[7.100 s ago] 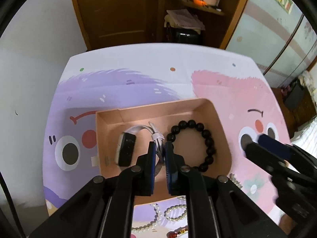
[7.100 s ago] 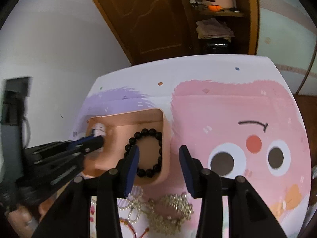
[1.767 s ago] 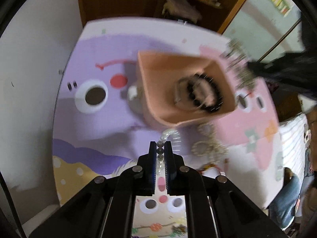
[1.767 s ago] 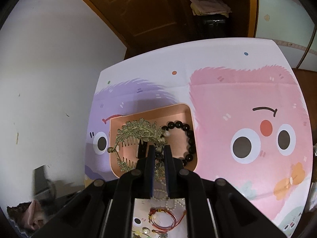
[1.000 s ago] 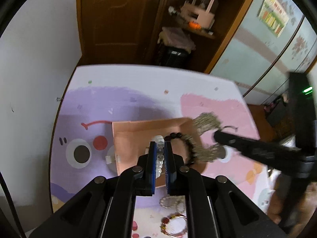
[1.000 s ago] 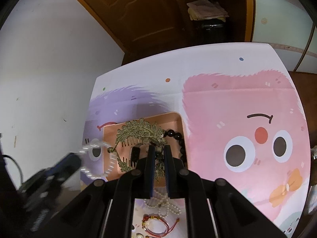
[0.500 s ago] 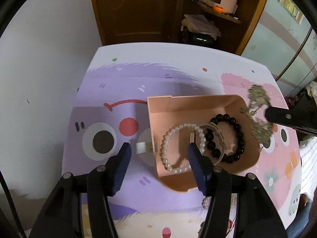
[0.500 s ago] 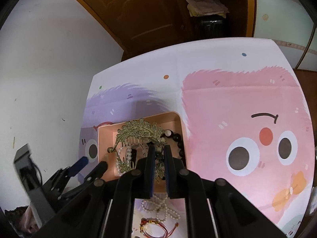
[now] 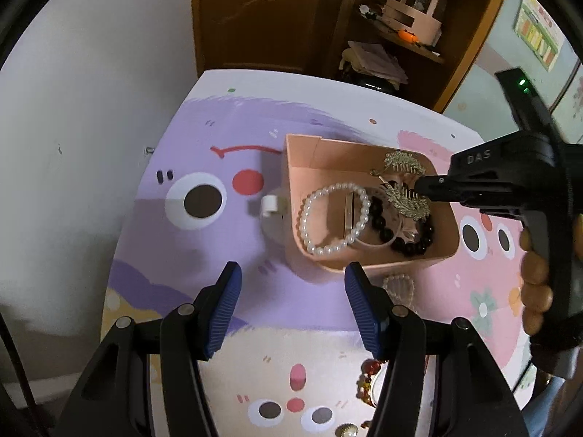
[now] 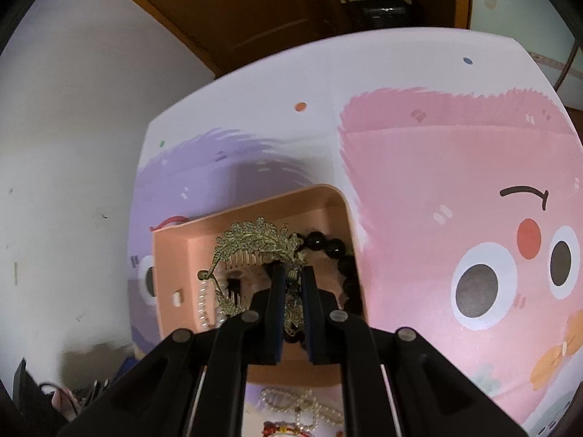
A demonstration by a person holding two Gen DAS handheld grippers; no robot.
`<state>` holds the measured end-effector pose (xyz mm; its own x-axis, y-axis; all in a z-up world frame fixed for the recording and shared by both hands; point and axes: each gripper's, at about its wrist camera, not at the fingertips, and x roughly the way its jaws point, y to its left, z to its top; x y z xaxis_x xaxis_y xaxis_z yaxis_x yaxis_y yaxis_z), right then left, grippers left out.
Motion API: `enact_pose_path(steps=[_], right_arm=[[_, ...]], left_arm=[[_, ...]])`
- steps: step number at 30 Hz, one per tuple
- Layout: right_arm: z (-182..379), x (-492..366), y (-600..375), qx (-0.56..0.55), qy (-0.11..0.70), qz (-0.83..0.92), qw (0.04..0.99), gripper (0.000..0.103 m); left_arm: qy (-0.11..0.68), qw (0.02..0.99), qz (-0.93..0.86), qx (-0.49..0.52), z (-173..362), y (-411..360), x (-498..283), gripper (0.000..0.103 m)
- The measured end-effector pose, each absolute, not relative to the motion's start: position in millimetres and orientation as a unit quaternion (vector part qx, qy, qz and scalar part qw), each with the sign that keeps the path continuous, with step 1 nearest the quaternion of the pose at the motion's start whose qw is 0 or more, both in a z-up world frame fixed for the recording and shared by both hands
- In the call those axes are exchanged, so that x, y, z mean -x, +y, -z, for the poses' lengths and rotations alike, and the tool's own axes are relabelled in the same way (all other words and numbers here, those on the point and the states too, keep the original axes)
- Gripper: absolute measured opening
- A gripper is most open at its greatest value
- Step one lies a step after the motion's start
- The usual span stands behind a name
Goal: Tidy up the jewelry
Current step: 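Carry the comb into the pink box with the right gripper while the left drops the pearl bracelet in, then withdraw both grippers from the box toward the remaining small items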
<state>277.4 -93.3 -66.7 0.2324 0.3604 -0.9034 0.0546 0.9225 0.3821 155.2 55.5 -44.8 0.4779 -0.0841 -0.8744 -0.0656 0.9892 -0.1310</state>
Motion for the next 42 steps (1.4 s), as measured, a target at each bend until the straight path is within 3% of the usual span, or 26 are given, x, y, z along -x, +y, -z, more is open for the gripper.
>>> enact_pose_path(steps=[5,10,21,37,42], right_arm=[[71,-281,-92,-0.150,0.610,-0.089,0.773,0.011],[60,-276,-92,-0.137,0.600,-0.095,0.782,0.025],[29,-213,-94,-0.125,0.574,-0.149,0.796,0.025],[25,-111,-100,-0.097,0.569,-0.176,0.797,0.025],[25,-83,-101,-0.083,0.566,-0.182,0.800,0.025]], left_arm=[[0.510,0.856,0.000,0.090,46,60,-152,0.057],[0.502,0.861,-0.002,0.084,42,58,-145,0.057],[0.488,0.870,0.006,0.067,27,50,-125,0.057],[0.482,0.875,0.015,0.033,13,45,-78,0.059],[0.485,0.874,0.026,0.012,13,41,-57,0.067]])
